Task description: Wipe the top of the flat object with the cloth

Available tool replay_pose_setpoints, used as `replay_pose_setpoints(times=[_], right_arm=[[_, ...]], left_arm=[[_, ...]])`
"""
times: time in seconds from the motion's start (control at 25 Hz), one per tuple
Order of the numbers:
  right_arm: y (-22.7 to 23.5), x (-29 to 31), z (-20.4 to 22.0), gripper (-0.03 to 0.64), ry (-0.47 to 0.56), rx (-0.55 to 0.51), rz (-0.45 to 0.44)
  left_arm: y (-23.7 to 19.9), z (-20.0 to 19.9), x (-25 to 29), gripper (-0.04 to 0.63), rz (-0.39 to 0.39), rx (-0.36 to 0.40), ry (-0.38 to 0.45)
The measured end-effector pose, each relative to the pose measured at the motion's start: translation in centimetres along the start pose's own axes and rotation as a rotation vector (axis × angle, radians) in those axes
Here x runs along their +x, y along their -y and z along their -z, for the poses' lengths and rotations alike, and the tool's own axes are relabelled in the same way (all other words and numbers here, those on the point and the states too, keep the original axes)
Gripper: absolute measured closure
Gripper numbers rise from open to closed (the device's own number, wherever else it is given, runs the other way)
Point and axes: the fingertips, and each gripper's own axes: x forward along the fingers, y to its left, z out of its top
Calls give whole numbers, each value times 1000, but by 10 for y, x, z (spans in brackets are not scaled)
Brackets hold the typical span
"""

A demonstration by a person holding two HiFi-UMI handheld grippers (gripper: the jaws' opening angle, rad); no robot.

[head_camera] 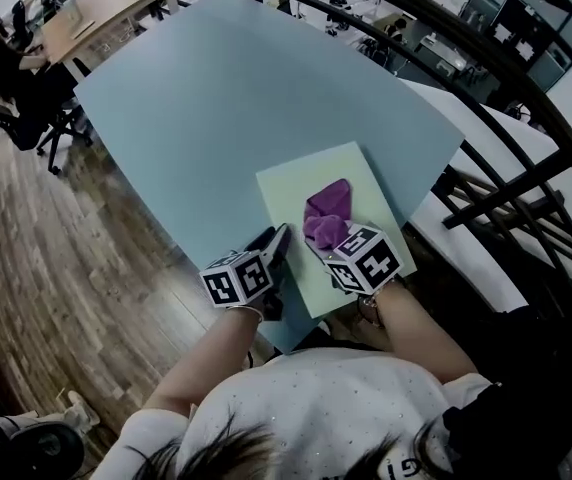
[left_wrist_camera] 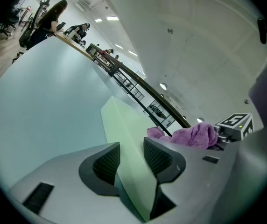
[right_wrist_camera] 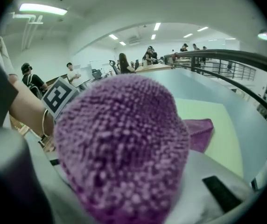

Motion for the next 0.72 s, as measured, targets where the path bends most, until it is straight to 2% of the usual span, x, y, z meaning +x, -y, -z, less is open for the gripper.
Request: replay_pose_setpoints(times=[0.12,0.32,0.44,0.72], right_arm=[[28,-15,8,580,22,105,73],[67,-41,24,580,23,171,194],[95,-59,32,580,47,248,253],[131,-87,50,580,156,449,314]], left_arm=[[-1,0,-1,437,10,-11,-8],[1,3,-2,437,18,-11,-12],[4,1,1,437,20,-7,-10],[3,3,1,437,30,23,-17]])
